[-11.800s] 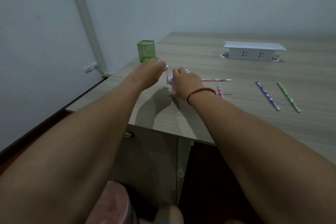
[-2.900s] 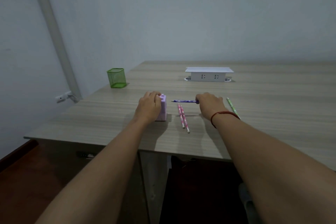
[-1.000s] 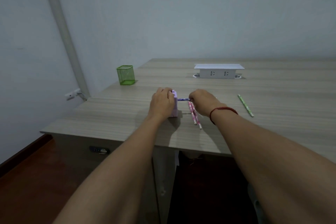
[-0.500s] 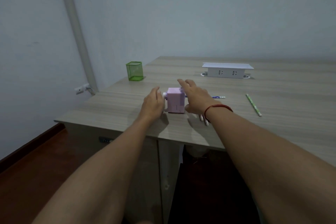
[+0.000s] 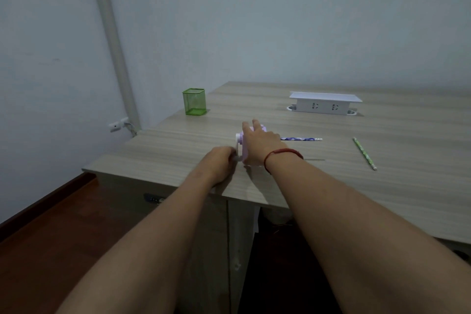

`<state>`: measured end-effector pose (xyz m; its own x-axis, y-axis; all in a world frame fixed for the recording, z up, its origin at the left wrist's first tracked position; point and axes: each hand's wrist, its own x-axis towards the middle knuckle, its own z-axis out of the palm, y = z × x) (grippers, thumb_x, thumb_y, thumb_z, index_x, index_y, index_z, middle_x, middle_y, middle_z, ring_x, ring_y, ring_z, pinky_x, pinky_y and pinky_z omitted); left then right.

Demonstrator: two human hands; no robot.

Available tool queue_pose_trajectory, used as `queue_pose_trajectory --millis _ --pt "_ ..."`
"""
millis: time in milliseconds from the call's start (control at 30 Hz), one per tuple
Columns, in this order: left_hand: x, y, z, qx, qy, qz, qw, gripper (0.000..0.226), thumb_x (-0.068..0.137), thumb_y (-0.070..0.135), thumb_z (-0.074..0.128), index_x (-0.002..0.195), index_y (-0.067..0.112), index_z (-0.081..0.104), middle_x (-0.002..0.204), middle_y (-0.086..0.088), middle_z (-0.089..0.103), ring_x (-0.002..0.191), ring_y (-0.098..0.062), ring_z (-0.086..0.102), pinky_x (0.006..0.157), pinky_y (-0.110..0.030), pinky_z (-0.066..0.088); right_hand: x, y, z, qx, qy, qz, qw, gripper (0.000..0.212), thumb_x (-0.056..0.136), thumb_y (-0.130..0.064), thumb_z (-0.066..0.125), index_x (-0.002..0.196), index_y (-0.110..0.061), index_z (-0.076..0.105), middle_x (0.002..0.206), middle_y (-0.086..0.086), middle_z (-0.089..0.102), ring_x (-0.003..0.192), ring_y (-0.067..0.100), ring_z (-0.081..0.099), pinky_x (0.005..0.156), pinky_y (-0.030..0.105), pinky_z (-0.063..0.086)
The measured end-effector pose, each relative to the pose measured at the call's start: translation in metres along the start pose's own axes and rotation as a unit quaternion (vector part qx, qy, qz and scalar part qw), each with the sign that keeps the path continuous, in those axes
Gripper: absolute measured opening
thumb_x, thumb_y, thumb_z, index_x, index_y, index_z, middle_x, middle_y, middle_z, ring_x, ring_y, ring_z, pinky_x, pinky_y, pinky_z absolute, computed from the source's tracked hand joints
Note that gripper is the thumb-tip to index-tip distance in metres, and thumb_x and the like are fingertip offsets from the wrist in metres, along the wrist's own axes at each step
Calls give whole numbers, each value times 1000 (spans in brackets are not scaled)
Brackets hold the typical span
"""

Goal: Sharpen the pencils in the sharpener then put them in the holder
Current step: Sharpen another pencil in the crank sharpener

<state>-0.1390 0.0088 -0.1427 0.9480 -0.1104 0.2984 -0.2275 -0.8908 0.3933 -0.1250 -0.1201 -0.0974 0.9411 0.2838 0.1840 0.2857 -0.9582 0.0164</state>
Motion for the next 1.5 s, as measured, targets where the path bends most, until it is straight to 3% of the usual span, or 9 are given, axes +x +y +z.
queue_pose_trajectory --millis 100,267,467,667,900,1000,1133,1267,1500 --pt "1 2 -1 19 -5 -1 1000 22 96 16 46 94 10 67 103 -14 70 95 -29 64 85 -39 51 0 -1 5 4 32 -1 999 69 88 -26 63 147 -16 27 154 11 25 138 31 36 101 49 44" --pt "6 4 0 55 -28 -11 998 22 97 17 45 100 12 67 102 -12 69 94 -27 64 84 -36 50 -2 -2 11 27 60 0 998 61 88 -33 64 140 -17 36 150 8 32 134 33 38 104 47 39" --pt "13 -2 2 63 -25 -6 998 22 97 20 47 101 13 68 99 -10 68 88 -23 63 83 -36 52 -1 -1 16 47 66 -5 997 63 90 -35 62 143 -16 33 153 9 29 143 40 25 118 54 18" --pt "24 -9 -3 146 -56 28 987 17 93 17 52 100 12 66 100 -11 68 87 -24 63 73 -31 46 -2 -2 15 65 77 -9 995 47 95 -30 51 138 -16 39 147 8 37 133 36 40 112 52 29" --pt "40 -14 -10 203 -11 95 974 15 91 21 56 103 12 60 98 -12 68 81 -21 58 69 -29 41 5 -2 16 73 75 -6 994 52 91 -31 59 137 -19 40 141 6 42 127 31 47 109 51 34" --pt "56 -12 -19 213 17 87 973 17 94 8 46 108 4 56 108 -17 63 96 -33 59 75 -36 41 7 -3 18 61 74 -11 995 51 90 -28 59 136 -19 41 141 6 42 124 31 49 107 49 37" --pt "81 -8 -43 186 52 153 969 22 101 11 39 104 3 59 106 -17 64 97 -34 58 102 -38 35 13 1 14 38 67 -8 997 51 90 -26 60 136 -16 40 140 8 43 122 31 50 102 47 42" --pt "74 -9 -44 181 48 144 972 25 102 17 35 100 3 56 101 -20 64 98 -37 55 84 -40 41 13 3 10 18 36 -10 999 57 90 -27 61 139 -15 35 144 11 39 125 33 49 99 49 45" --pt "44 4 -54 188 52 179 964 27 102 19 38 91 2 56 93 -20 63 91 -36 56 76 -44 44 11 0 9 17 34 7 999 54 91 -27 60 138 -14 37 143 11 39 132 31 42 100 49 45"
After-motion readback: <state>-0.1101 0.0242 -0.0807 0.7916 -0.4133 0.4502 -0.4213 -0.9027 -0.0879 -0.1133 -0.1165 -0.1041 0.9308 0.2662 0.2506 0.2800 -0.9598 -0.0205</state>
